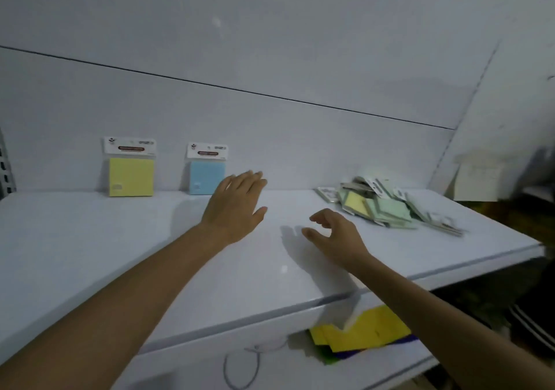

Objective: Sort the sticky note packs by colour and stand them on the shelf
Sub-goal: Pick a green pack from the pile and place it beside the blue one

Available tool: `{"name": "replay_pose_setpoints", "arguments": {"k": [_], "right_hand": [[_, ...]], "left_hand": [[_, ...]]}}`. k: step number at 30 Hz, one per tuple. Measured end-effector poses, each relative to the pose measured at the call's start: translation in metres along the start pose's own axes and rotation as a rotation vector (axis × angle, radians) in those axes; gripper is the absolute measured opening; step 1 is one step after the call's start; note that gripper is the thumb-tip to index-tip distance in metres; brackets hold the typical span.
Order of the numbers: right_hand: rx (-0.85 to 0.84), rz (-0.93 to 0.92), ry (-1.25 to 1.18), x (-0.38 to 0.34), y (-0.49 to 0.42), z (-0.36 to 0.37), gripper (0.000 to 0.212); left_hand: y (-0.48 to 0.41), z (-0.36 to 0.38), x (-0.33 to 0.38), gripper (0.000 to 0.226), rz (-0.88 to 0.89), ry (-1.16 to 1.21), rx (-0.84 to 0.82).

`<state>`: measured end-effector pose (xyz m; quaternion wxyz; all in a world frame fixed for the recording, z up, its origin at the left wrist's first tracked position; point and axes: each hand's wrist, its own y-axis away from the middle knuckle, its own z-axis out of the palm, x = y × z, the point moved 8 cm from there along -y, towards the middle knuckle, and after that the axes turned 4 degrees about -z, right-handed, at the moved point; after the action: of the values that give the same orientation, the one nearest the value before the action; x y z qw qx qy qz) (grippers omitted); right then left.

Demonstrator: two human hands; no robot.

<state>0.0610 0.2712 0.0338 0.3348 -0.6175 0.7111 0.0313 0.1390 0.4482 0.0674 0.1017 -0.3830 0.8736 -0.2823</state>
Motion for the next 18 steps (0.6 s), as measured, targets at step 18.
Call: {"name": "replay_pose_setpoints", "arguments": {"k": [18], "right_hand": [[0.039,0.255,0.365,0.241,0.22,-0.231,0.024]], "left_hand": [[0.005,0.062,0.386,0.045,0.283,0.026,-0.271]]}}
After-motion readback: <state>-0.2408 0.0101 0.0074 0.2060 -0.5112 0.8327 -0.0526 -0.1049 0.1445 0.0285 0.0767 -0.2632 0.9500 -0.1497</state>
